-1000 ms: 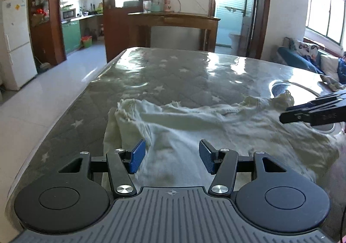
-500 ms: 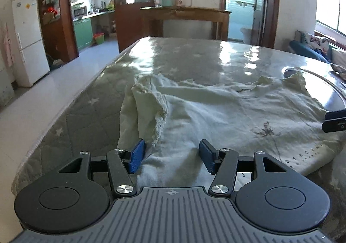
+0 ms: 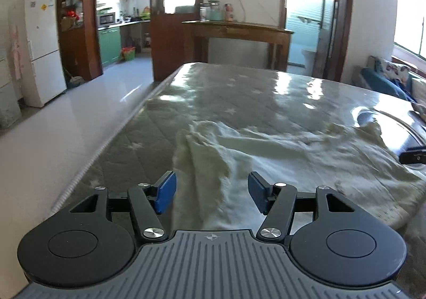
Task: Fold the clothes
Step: 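Grasp the folded shirt edge with the left gripper while the right gripper grasps beside it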
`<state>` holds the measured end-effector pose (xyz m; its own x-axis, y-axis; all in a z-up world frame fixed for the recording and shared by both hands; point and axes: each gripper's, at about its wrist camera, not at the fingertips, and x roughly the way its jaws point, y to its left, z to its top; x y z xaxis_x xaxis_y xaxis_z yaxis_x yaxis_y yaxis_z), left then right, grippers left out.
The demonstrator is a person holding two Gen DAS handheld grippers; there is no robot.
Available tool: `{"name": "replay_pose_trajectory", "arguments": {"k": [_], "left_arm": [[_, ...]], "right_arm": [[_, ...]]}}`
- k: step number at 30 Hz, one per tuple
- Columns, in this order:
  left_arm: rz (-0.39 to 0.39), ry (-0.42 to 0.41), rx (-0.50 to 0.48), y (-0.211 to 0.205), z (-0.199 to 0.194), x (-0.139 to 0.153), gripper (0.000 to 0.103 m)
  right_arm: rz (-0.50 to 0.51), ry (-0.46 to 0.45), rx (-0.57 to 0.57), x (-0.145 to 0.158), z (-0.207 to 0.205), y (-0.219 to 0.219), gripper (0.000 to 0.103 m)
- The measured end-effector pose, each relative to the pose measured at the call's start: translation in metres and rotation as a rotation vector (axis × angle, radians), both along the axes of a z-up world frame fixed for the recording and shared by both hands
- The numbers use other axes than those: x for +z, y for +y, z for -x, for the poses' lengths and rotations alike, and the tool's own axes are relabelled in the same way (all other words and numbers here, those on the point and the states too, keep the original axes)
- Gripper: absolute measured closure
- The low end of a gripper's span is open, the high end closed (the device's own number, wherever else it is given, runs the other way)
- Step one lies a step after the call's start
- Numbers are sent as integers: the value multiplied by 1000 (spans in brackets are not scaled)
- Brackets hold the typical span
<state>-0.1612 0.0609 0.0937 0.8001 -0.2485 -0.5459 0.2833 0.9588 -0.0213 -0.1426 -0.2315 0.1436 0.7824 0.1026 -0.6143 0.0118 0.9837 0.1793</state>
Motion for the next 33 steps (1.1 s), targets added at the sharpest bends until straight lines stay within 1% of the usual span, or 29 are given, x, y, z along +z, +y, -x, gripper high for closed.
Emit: {"name": "replay_pose_trajectory", "arguments": {"k": [4,7,9,14,16,17,19,20,21,23,24,27,29,33], "left_arm": [[23,45,12,5,-14,-5,41],[25,64,16,8,-21,-8,40],[20,70,21,7,-24,-10,36],[55,113,7,7,-32,-15,35],[70,135,4,8,-36,-19,35],[79,145,1,7,-37,-20,35],[94,157,-10,6,-37,-22,44],[101,160,-17,5,-38,-23,51],[108,160,-27,3,-38,-23,65],[133,168,-44,1,-38,-22,75],[130,164,-43,-1,-37,-20,80],[128,151,-39,-4,-35,-14,84],[139,133,-40,-6,-33,-8,86],[133,87,-62,-13,-30,6,86]], "right_arm": [[-55,31,-36,-13,-11,-9,47],[-78,33,-49,-19,-15,-9,45],[-77,34,-42,-19,-15,-6,45],[-56,40,-6,-17,-19,7,46],[-43,38,2,-17,-20,9,50],[-38,35,6,-17,-20,10,54],[-34,31,16,-16,-19,12,64],[-37,29,19,-16,-19,12,75],[-43,29,22,-16,-19,11,77],[-46,24,28,-14,-17,11,79],[-43,20,29,-13,-16,11,81],[-37,-5,30,-7,-11,10,85],[-33,-22,31,-2,-8,9,85],[-18,-54,32,10,-2,10,86]]}}
